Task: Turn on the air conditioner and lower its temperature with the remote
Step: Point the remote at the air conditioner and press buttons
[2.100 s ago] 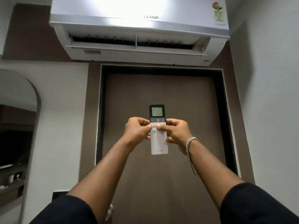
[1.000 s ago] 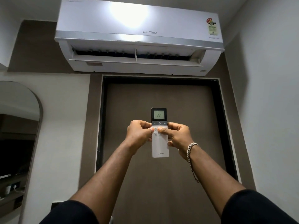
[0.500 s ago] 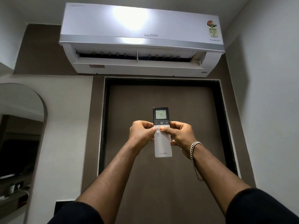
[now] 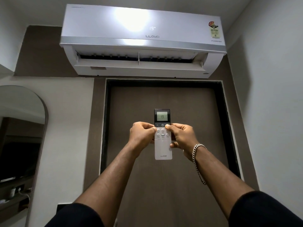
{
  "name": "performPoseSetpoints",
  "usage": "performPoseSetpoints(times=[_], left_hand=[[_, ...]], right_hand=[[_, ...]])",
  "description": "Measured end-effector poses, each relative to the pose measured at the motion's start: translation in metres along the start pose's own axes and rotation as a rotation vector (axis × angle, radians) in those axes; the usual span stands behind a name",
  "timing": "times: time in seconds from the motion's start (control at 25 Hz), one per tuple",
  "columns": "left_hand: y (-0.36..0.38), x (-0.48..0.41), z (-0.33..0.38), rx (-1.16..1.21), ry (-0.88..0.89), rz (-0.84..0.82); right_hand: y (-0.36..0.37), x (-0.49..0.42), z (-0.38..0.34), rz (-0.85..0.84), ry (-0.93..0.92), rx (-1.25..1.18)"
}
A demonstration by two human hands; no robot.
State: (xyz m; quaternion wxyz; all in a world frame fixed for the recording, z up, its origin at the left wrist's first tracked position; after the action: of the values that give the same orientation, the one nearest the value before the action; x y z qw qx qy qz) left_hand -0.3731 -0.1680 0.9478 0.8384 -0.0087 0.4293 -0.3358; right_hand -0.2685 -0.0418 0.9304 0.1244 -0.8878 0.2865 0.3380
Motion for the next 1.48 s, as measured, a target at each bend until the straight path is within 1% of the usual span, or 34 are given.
performPoseSetpoints(times=[0.16,0.28,0.44,0.76,1.16,1.48], left_hand=[[-0.006,0.002,0.005,0.000,-0.036,0.105],[-0.008,0.005,0.007,-0.023,-0.024,0.132],[-0.007,0.006,0.009,-0.098,-0.010,0.130],[-0.002,0.008,0.005,-0.101,-0.027,0.087],[-0.003,0.008,0.009,-0.129,0.004,0.108],[-0.003,0.008,0.006,-0.079,0.011,0.074]], right_hand=[[0.007,0.004,-0.004,-0.026,-0.013,0.018],[0.010,0.008,-0.006,-0.048,-0.034,0.016],[0.015,0.011,-0.007,-0.076,-0.047,0.027],[0.013,0.015,-0.008,-0.087,-0.050,0.041],[0.011,0.016,-0.004,-0.089,-0.033,0.037],[0.011,0.017,-0.009,-0.095,-0.017,0.056]])
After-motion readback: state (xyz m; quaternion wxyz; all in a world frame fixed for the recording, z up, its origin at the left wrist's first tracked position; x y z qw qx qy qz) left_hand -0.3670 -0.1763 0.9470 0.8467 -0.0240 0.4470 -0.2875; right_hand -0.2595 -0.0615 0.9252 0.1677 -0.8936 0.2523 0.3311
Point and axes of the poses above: each hand's wrist, its own x-axis away from the middle knuckle, its own y-axis out of the palm, z = x × y, the point moved 9 cm from there along -x, towards the middle knuckle, and after that the axes turned 12 degrees about -z, right-handed, at the moved point
